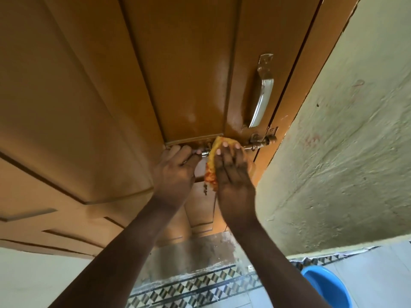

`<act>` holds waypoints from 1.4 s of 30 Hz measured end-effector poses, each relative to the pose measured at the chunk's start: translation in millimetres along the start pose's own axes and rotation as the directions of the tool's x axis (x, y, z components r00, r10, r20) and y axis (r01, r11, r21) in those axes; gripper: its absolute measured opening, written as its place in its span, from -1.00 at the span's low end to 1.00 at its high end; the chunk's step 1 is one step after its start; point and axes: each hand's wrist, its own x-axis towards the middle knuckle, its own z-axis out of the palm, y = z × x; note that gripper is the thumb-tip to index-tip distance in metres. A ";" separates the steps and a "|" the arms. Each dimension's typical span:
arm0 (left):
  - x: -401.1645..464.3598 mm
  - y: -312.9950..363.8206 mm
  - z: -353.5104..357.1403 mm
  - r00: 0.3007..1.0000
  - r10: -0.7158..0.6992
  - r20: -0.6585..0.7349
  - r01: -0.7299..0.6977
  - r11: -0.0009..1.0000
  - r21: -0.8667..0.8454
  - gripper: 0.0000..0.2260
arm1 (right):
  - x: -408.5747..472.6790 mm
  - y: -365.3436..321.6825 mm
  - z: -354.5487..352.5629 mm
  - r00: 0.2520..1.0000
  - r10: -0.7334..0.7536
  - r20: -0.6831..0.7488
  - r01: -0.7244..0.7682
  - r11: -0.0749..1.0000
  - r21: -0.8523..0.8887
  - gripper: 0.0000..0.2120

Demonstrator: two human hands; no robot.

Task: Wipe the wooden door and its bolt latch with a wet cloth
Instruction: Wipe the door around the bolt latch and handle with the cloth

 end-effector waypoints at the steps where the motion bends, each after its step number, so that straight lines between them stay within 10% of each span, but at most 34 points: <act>1: 0.3 0.2 -0.2 1.000 0.000 -0.002 0.000 1.000 0.011 -0.94 | -1.8 12.6 -2.8 1.000 0.016 -0.020 -0.017 1.000 -0.019 -0.39; 5: -1.1 2.8 0.7 1.000 -0.013 -0.018 0.013 1.000 0.024 -0.96 | 6.0 22.6 -5.7 0.944 0.326 -0.060 -0.327 0.945 -0.013 -0.15; 12: 0.3 2.0 2.0 0.999 -0.032 0.010 0.032 0.999 -0.009 -0.91 | 3.6 25.7 -5.7 0.981 0.194 0.015 -0.195 0.980 0.028 -0.11; 16: -1.4 5.2 0.4 0.998 -0.063 0.021 0.064 0.998 -0.020 -0.87 | 10.5 12.3 -8.1 0.930 0.368 -0.001 -0.367 0.928 0.058 -0.12; 23: 0.2 4.5 -1.7 0.999 -0.048 0.022 0.049 0.998 -0.035 -0.84 | 2.6 28.0 -10.9 0.999 -0.031 0.008 0.031 0.999 -0.017 -0.10; 34: 2.1 6.1 -3.1 1.000 -0.029 0.010 0.029 0.999 -0.017 -0.93 | -7.8 24.3 -19.7 0.973 0.230 -0.021 -0.199 0.882 0.427 -0.40; 38: -1.5 7.1 0.2 0.999 -0.043 0.004 0.043 0.999 -0.031 -0.86 | 9.2 38.8 -51.8 0.796 0.559 -0.231 -0.365 0.748 0.554 -0.51; 42: -3.7 6.3 2.1 0.998 -0.056 0.005 0.056 0.998 -0.030 -0.91 | 18.5 23.2 -25.7 0.858 0.509 -0.070 -0.415 0.766 0.490 -0.48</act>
